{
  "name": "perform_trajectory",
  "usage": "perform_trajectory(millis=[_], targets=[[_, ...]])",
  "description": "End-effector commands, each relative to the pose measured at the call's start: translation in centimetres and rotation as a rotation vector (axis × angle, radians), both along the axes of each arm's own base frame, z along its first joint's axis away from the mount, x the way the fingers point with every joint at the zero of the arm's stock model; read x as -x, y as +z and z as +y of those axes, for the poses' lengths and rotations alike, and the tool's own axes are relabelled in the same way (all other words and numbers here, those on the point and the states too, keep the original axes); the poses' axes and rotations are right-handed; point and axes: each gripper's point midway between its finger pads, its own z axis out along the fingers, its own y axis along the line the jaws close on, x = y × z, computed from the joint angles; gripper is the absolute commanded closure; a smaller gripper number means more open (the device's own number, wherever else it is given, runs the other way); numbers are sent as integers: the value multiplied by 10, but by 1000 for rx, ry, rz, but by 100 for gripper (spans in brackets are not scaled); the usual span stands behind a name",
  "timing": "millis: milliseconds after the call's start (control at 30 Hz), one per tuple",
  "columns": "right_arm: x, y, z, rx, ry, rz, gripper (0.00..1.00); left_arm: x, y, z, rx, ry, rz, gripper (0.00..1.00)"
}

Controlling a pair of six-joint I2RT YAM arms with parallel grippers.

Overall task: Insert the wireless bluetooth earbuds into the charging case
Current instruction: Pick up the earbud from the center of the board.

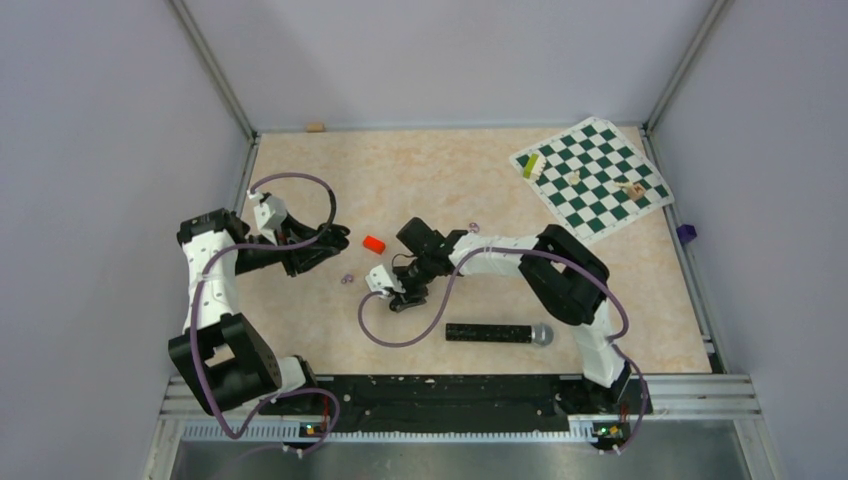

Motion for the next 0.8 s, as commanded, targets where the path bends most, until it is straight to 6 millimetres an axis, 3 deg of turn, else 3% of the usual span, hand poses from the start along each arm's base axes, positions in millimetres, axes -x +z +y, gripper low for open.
perform_trajectory(millis=[0, 267, 433, 633, 767], targets=[[15, -21, -13, 84, 66, 39, 62, 0, 7, 1, 27, 14, -6, 100], [18, -28, -12, 123, 64, 40, 73, 0, 8, 1, 26, 16, -9, 100], [8, -22, -7, 117, -20, 39, 80, 0, 7, 1, 28, 15, -6, 100], [-22, 19, -14, 19, -234, -1, 80, 0, 8, 0, 32, 16, -7, 100], [-56, 47, -43, -13, -471, 14, 79, -1, 8, 1, 39, 18, -6, 100]])
